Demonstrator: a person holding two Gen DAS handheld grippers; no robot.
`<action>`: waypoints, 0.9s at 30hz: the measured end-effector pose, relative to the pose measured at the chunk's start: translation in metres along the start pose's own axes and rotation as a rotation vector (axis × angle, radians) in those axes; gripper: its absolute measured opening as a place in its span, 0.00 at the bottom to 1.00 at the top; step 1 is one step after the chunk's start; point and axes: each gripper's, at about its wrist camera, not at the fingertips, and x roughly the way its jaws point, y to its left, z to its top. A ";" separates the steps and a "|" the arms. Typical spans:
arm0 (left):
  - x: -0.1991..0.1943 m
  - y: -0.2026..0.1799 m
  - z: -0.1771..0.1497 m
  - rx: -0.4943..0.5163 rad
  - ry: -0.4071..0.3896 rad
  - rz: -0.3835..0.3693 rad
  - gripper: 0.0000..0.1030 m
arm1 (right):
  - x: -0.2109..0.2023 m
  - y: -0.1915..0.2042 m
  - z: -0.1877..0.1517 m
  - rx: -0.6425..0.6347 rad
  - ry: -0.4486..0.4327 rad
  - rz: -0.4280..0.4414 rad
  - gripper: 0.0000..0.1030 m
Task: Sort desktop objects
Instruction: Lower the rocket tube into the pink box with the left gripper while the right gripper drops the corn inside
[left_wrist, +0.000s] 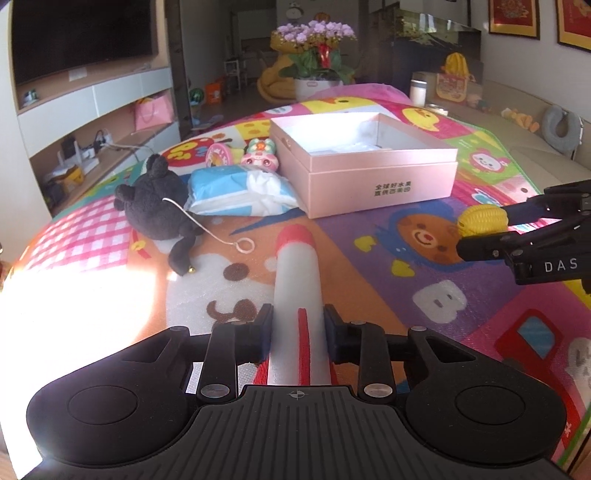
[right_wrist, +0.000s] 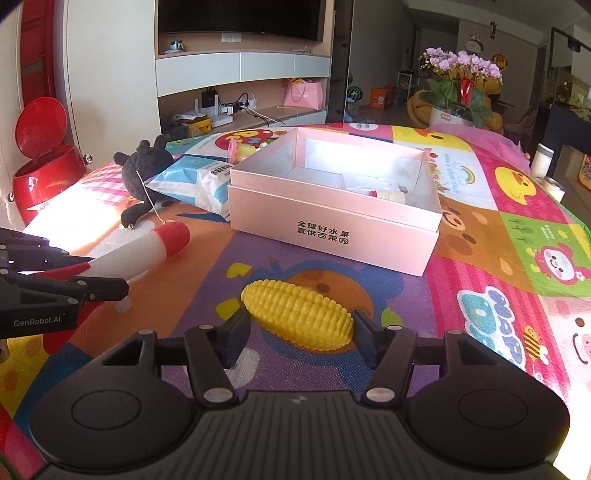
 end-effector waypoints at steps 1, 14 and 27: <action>-0.004 -0.001 0.002 0.002 -0.011 -0.004 0.31 | -0.005 -0.001 0.000 -0.005 -0.006 0.001 0.58; 0.031 0.000 0.162 -0.099 -0.243 -0.151 0.31 | -0.042 -0.030 0.064 -0.040 -0.240 -0.135 0.58; 0.051 0.066 0.145 -0.249 -0.267 -0.017 0.93 | 0.066 -0.045 0.129 -0.006 -0.170 -0.189 0.58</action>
